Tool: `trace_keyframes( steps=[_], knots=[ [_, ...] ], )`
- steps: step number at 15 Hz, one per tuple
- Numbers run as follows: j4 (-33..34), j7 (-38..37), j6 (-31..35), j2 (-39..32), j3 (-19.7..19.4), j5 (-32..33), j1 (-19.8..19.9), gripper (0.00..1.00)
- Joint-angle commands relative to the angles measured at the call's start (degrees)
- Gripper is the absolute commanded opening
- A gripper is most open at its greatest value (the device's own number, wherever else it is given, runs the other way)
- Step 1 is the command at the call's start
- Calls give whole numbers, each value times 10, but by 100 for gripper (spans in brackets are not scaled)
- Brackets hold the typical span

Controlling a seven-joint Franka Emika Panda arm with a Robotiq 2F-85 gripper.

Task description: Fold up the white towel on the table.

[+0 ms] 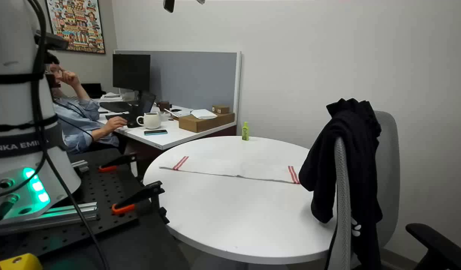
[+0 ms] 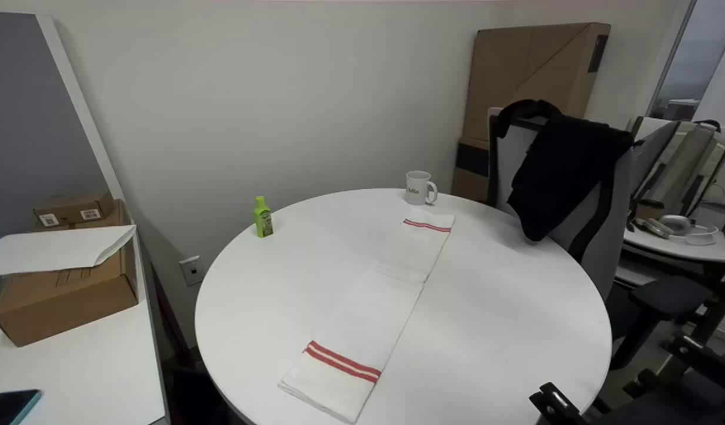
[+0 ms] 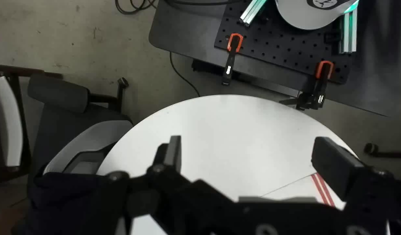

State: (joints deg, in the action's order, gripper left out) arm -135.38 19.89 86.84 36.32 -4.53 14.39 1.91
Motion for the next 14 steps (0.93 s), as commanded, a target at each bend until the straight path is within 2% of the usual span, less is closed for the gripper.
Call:
trace_keyframes(
  steps=[1, 6, 14],
  knots=[
    [1, -5, -2, 0, -9, 4, -12, 100],
    [6, -19, 15, -13, -4, 11, -10, 100],
    [-7, -16, 149, -73, 37, 17, -51, 100]
  ],
)
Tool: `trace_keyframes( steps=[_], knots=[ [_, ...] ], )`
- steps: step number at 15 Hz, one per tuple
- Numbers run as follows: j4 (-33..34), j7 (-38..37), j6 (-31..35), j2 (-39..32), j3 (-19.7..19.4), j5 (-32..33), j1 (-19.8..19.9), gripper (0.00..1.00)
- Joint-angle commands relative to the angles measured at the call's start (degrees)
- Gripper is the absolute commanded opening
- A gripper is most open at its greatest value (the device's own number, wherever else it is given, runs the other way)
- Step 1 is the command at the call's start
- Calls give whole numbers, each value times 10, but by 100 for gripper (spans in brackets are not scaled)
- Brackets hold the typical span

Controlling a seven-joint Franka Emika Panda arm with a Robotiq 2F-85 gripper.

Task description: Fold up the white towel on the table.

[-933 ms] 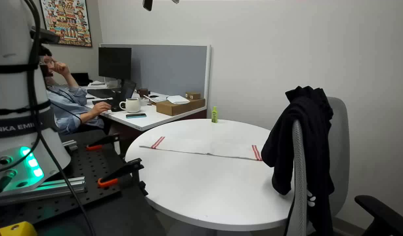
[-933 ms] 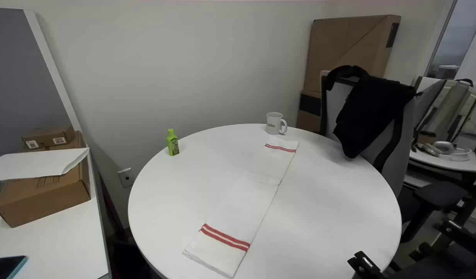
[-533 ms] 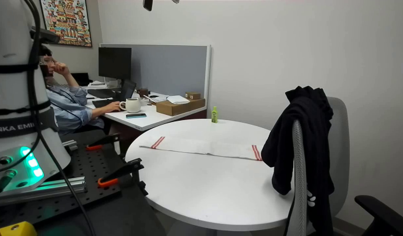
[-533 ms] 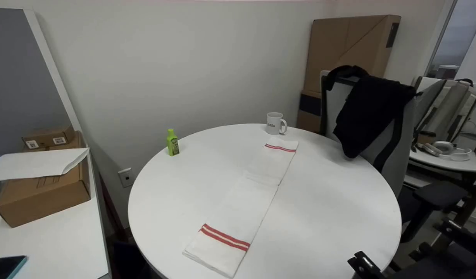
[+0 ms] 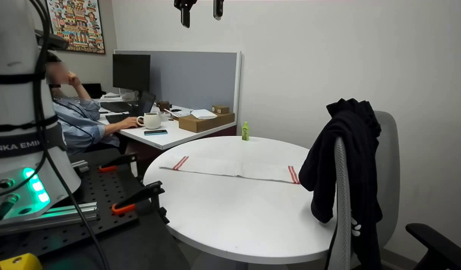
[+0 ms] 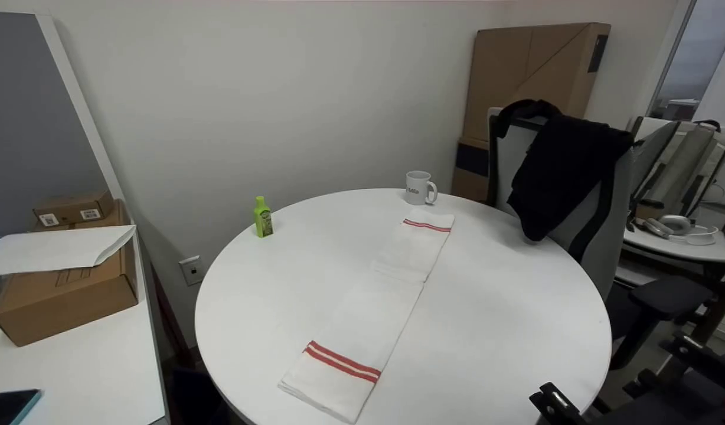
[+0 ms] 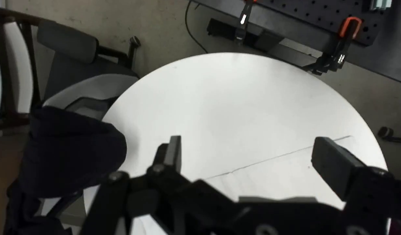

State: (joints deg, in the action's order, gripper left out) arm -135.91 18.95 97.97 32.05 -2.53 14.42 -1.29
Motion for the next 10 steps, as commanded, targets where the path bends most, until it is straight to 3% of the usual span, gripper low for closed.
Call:
trace_keyframes(
  steps=[1, 10],
  knots=[
    [-5, -3, 51, -39, 23, 18, -25, 100],
    [-41, -1, 209, -154, 79, 54, -67, 100]
  ],
)
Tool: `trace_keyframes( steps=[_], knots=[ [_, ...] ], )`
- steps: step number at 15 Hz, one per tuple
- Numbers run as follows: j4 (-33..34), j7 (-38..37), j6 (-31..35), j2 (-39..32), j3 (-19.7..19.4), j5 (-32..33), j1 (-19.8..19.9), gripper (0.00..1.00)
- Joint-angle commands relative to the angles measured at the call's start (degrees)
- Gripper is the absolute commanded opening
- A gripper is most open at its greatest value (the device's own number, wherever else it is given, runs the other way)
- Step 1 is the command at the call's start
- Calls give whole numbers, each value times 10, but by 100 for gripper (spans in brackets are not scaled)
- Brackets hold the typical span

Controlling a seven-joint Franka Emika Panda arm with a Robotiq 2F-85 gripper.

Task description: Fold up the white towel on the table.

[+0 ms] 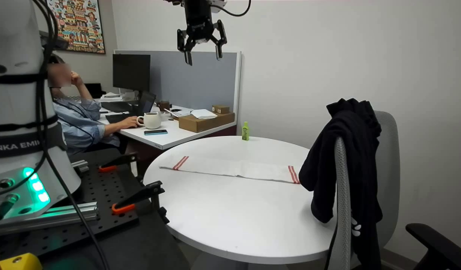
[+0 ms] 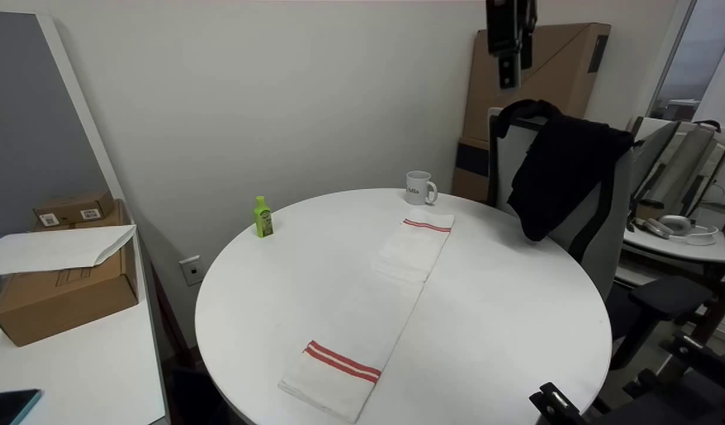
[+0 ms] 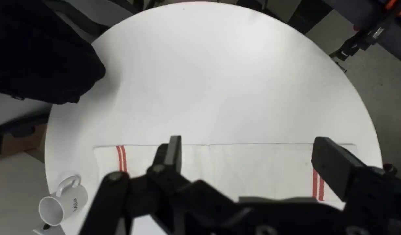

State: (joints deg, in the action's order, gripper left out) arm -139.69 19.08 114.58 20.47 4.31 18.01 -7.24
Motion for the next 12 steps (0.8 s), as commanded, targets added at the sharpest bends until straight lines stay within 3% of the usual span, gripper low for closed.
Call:
trace_keyframes(
  steps=[1, 5, 12],
  knots=[
    [-4, -5, 57, -51, 15, 18, -10, 100],
    [2, -2, 99, -98, 38, 0, -30, 100],
    [3, 0, 118, -129, 72, -17, -63, 100]
  ],
)
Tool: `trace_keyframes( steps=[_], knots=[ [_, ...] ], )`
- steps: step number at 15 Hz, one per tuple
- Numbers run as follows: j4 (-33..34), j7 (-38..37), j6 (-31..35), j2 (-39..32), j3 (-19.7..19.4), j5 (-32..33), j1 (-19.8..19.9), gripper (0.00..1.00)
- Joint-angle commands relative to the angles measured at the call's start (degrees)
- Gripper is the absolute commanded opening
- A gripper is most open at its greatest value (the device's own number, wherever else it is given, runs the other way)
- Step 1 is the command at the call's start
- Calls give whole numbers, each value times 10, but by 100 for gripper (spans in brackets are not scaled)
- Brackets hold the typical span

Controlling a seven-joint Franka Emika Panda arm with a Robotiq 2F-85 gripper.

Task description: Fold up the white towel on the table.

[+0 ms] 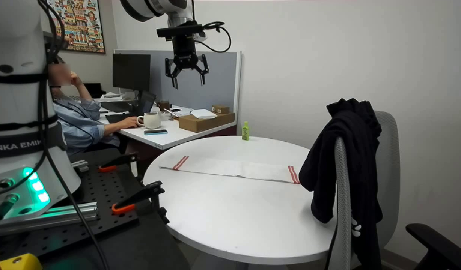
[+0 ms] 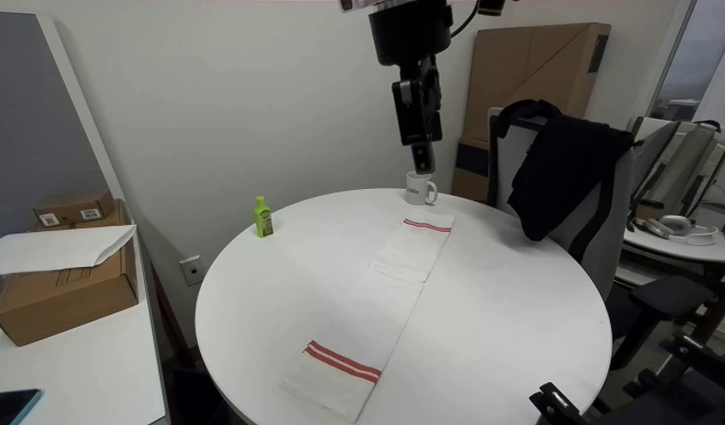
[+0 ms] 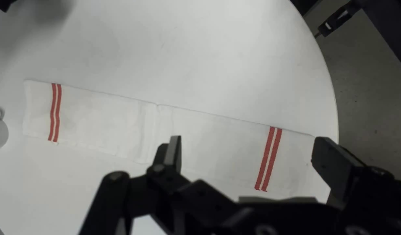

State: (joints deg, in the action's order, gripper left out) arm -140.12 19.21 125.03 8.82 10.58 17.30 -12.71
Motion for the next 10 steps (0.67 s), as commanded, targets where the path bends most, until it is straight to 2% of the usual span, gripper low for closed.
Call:
trace_keyframes(
  steps=[1, 10],
  knots=[
    [7, -2, 17, -15, 13, -11, -10, 100],
    [7, 13, 27, -34, 40, -60, -39, 100]
  ],
)
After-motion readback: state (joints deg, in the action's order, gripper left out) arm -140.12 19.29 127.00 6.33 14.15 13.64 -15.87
